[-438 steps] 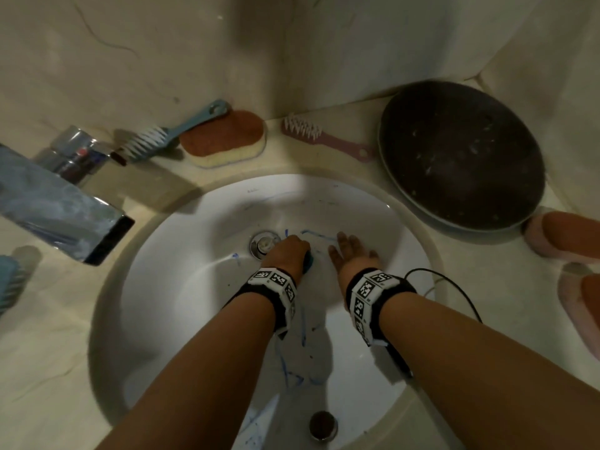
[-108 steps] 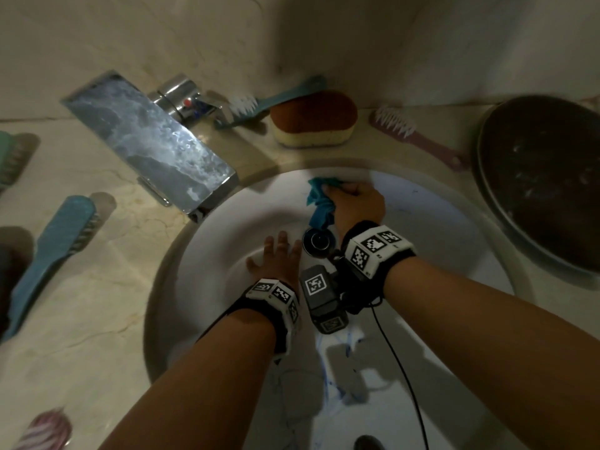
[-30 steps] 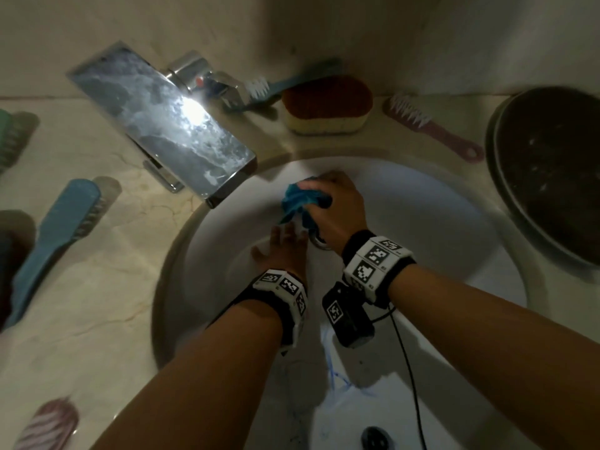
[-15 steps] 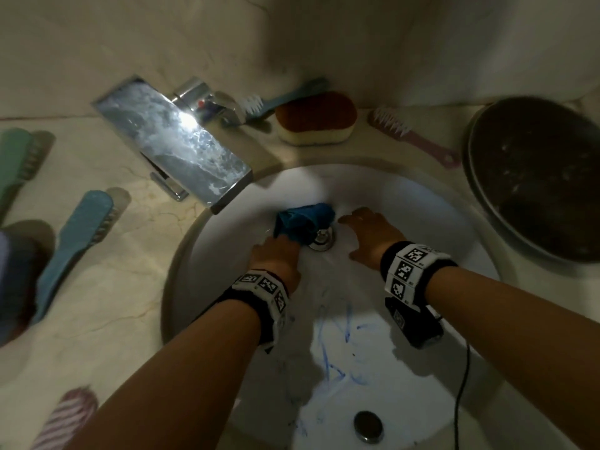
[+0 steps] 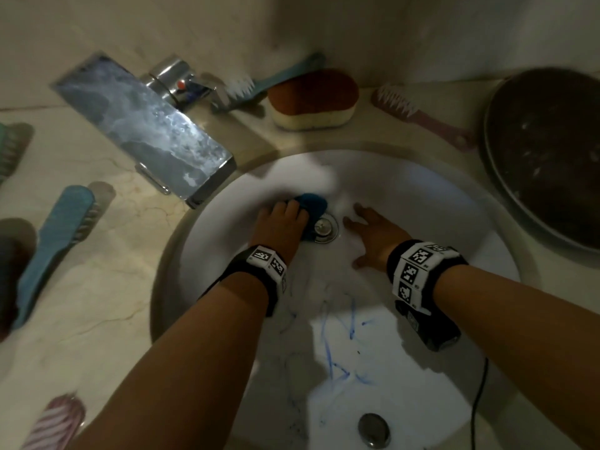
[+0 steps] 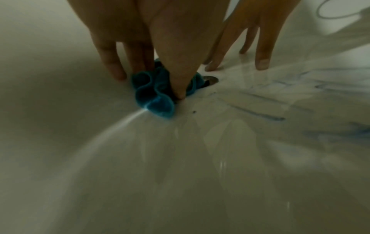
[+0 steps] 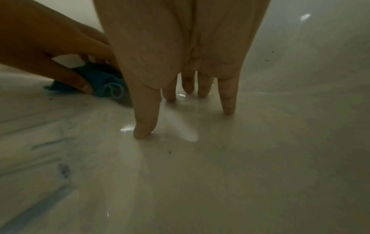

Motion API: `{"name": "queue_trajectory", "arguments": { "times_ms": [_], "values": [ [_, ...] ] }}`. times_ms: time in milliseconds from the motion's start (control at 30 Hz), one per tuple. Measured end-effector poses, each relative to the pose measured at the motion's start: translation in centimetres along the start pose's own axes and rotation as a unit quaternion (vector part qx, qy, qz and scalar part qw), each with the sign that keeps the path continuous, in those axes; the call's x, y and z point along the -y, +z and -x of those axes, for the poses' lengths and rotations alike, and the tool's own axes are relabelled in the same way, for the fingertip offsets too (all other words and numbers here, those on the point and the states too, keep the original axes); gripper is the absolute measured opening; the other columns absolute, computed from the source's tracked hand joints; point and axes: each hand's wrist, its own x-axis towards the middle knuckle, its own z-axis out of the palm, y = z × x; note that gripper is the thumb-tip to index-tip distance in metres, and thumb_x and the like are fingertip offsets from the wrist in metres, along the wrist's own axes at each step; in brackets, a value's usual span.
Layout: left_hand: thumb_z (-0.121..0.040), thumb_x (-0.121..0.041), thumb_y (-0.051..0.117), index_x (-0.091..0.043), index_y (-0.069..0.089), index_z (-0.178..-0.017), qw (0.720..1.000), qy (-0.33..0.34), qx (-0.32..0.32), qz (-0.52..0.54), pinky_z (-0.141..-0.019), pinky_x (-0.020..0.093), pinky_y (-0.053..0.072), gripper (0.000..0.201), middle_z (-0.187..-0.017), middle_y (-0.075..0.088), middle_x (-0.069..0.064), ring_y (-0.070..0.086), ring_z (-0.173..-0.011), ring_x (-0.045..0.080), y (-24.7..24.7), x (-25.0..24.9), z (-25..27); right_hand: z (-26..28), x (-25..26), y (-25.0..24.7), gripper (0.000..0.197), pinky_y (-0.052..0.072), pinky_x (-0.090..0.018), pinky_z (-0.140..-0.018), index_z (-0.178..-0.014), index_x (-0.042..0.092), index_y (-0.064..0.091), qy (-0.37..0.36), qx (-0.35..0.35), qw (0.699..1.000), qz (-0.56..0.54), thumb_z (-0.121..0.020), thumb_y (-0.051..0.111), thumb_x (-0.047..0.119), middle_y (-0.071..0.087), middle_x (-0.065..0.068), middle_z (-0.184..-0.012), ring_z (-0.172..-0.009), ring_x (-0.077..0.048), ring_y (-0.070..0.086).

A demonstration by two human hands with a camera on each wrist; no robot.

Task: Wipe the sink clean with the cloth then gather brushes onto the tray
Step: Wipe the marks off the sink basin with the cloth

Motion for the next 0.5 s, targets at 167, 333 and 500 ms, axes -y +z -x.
{"name": "queue_trajectory", "arguments": {
  "times_ms": [167, 333, 500],
  "values": [
    [-0.101, -0.014, 0.033, -0.013, 0.015, -0.150, 0.996, 0.084, 0.016, 0.018, -0.116, 0.039, 0.021, 0.052, -0.157, 0.013, 0.009, 0.014, -0.145, 0.028, -0.1, -0.7, -1.1, 0.0, 0.1, 0.0, 0.100, 0.016, -0.039, -0.120, -0.151, 0.024, 0.003, 0.005, -0.006, 1.000, 0.002, -0.079, 0.072, 0.034, -0.015, -0.002, -0.158, -0.147, -0.023, -0.006],
    [-0.103, -0.018, 0.028, -0.011, 0.010, -0.151, 0.996, 0.046, 0.036, 0.072, -0.117, 0.036, 0.019, 0.052, -0.159, 0.010, 0.008, 0.020, -0.144, 0.026, 0.3, -0.9, -2.7, 0.0, 0.2, -0.2, 0.099, 0.014, -0.035, -0.120, -0.151, 0.023, 0.005, -0.001, -0.011, 1.000, 0.005, -0.079, 0.072, 0.035, -0.013, -0.004, -0.159, -0.147, -0.024, -0.003],
    [-0.103, -0.016, 0.030, -0.001, 0.008, -0.150, 0.995, -0.037, 0.076, 0.058, -0.114, 0.040, 0.024, 0.054, -0.157, 0.011, 0.016, 0.017, -0.144, 0.031, 0.3, -0.6, -0.6, 0.2, 0.3, -0.3, 0.098, 0.016, -0.034, -0.119, -0.151, 0.023, 0.006, 0.000, -0.013, 1.000, -0.005, -0.079, 0.072, 0.033, -0.012, -0.004, -0.159, -0.147, -0.023, -0.001]
  ]
}}
